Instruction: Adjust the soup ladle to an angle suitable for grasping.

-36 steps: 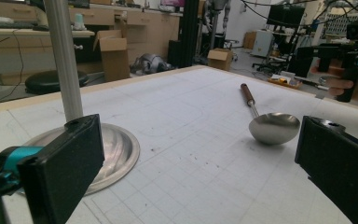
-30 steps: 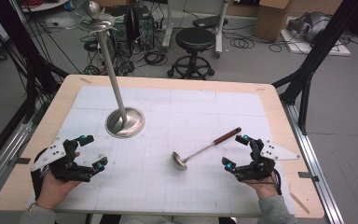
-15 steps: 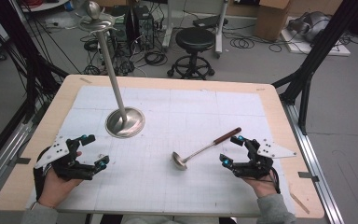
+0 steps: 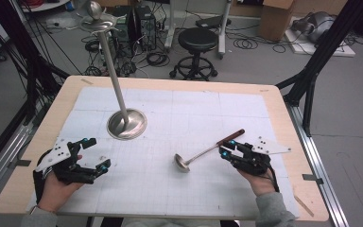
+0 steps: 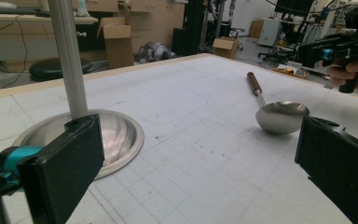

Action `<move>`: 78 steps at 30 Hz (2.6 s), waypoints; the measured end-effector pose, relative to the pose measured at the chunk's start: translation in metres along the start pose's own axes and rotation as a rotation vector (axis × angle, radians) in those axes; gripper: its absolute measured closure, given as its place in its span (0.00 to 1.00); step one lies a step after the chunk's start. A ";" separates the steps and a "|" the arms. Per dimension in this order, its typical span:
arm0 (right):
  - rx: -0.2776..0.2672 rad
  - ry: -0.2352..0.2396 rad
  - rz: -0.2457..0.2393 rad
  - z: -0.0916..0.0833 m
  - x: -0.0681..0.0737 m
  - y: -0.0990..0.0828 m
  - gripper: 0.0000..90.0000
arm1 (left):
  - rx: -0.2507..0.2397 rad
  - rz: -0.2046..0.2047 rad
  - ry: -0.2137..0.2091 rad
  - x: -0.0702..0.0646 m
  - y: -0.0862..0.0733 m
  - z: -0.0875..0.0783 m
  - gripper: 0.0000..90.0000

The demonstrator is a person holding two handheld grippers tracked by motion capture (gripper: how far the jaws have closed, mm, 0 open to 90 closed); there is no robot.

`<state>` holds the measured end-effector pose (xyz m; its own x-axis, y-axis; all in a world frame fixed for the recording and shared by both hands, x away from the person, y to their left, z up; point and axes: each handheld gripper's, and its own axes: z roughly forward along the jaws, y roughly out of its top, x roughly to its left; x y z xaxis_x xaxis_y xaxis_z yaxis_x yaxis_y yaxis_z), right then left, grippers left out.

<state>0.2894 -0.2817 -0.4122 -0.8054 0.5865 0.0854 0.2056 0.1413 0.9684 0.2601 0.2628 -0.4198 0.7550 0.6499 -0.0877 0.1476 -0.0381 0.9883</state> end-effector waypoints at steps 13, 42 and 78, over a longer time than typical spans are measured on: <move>0.073 0.007 -0.022 0.022 0.002 0.004 0.99 | 0.017 -0.006 0.003 0.000 -0.002 -0.001 0.02; 0.297 0.058 0.016 0.091 0.004 -0.011 1.00 | 0.054 -0.024 0.012 0.001 -0.005 -0.003 0.02; 0.482 0.056 0.123 0.119 0.007 -0.012 1.00 | 0.098 -0.029 0.004 0.000 -0.009 -0.001 0.02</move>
<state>0.3474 -0.1849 -0.4510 -0.7848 0.5803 0.2177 0.5241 0.4339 0.7328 0.2582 0.2639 -0.4284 0.7471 0.6546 -0.1153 0.2310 -0.0931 0.9685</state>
